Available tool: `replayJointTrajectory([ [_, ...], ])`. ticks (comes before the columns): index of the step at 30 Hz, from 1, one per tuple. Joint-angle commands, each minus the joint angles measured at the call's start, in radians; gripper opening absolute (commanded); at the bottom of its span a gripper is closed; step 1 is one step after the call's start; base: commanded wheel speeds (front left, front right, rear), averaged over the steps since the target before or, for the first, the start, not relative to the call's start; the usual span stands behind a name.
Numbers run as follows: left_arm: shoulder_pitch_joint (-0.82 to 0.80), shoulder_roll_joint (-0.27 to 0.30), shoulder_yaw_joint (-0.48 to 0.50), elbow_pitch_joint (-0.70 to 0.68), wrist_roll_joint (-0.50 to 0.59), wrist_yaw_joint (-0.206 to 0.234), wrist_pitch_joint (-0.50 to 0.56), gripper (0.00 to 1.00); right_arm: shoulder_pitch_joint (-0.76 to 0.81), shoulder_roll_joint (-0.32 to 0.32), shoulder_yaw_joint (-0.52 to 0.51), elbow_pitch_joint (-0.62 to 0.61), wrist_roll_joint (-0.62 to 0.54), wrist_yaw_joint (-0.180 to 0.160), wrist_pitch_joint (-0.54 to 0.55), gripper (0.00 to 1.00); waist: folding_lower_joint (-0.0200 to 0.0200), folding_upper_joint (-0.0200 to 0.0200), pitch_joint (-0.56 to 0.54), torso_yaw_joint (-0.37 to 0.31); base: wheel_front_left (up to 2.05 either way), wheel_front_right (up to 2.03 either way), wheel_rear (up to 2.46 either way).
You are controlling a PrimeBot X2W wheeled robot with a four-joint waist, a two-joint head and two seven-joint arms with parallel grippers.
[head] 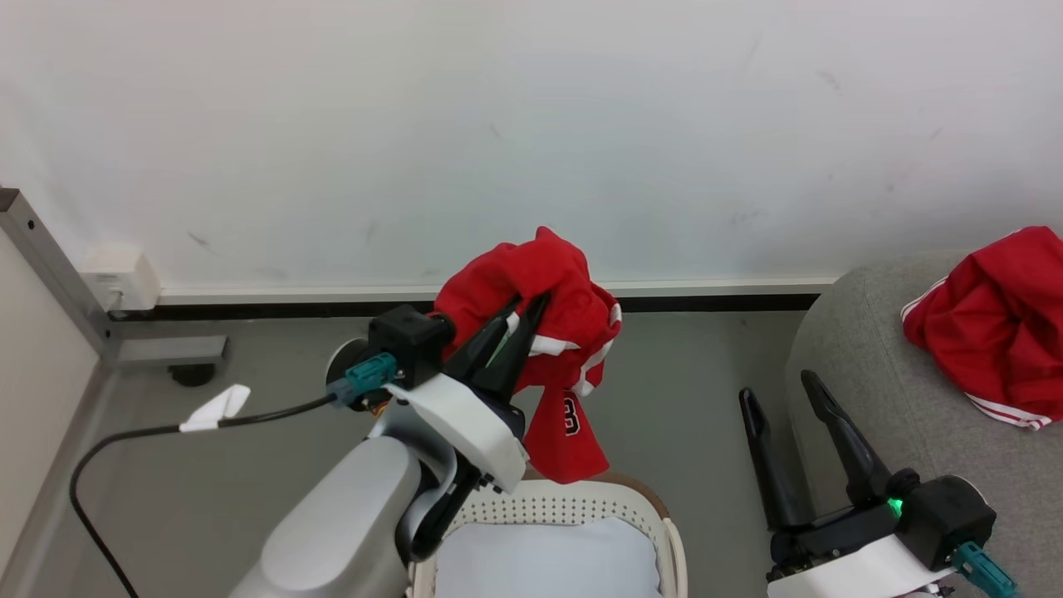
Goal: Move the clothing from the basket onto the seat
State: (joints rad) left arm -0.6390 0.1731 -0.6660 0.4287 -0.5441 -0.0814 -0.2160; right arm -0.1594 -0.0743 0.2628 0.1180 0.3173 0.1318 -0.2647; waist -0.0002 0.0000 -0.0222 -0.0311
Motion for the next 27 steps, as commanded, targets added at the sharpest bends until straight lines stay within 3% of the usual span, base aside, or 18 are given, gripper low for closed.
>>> replayJointTrajectory([
  [1,0.021,0.009,-0.001,-0.025,-0.004,0.007,0.008,0.0,0.007,-0.013,0.009,0.01,0.001,-0.002,0.001,1.0,0.0002,0.0,0.0,0.003,0.0,0.0,0.0],
  [15,0.058,0.015,-0.027,-0.154,-0.013,0.029,0.054,0.0,-0.027,-0.028,0.108,0.111,-0.012,-0.002,0.001,1.0,0.0002,0.0,0.01,0.013,0.0,0.0,0.0],
  [27,0.089,-0.026,-0.11,-0.227,-0.012,0.013,0.091,0.0,-0.124,-0.018,0.244,0.303,0.07,-0.002,0.001,1.0,0.0002,0.0,0.014,0.088,0.0,0.0,0.0],
])
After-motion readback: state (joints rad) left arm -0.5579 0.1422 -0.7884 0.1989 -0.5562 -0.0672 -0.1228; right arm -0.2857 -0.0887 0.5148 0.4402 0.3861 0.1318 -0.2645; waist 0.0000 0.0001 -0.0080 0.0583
